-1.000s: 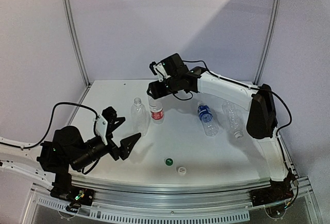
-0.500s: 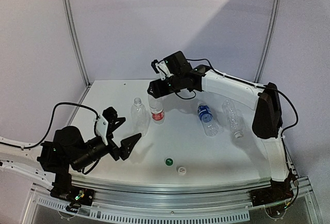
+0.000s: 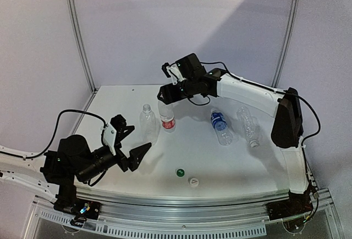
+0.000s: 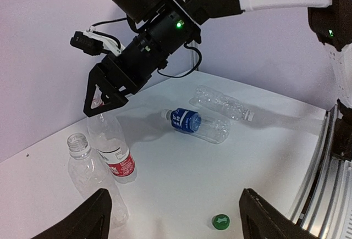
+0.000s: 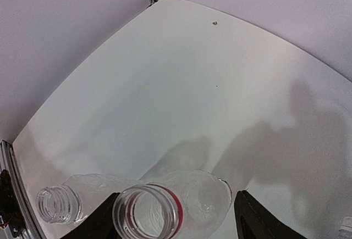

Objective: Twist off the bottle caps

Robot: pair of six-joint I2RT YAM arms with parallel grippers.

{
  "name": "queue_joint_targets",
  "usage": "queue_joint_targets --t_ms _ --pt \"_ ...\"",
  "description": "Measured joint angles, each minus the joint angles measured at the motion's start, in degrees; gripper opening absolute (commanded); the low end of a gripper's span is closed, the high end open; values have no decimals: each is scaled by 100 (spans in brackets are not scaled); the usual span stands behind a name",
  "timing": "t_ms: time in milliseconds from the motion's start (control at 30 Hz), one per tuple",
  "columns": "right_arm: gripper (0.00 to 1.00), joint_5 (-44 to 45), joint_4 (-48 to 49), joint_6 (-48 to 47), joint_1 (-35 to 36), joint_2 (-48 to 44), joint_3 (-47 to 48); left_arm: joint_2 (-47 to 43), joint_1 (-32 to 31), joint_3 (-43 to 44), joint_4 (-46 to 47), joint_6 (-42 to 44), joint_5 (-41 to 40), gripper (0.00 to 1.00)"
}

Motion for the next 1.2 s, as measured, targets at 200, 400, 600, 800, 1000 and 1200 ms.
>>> queue_joint_targets --t_ms 200,400,600,800,1000,1200 --pt "70 -72 -2 -15 9 -94 -87 13 0 0 0 0 13 82" --pt "71 -70 -13 -63 68 -313 -221 39 0 0 2 -2 15 82" --pt "73 -37 -116 -136 107 -918 -809 55 0 0 2 -2 22 82" --pt "73 57 -133 -227 111 -1801 -1810 76 0 0 4 -4 33 82" --pt "73 133 -133 -216 114 -2441 -2656 249 0 0 20 -4 35 82" --pt "73 507 -131 -212 111 -3014 -3401 286 0 0 35 -9 76 82"
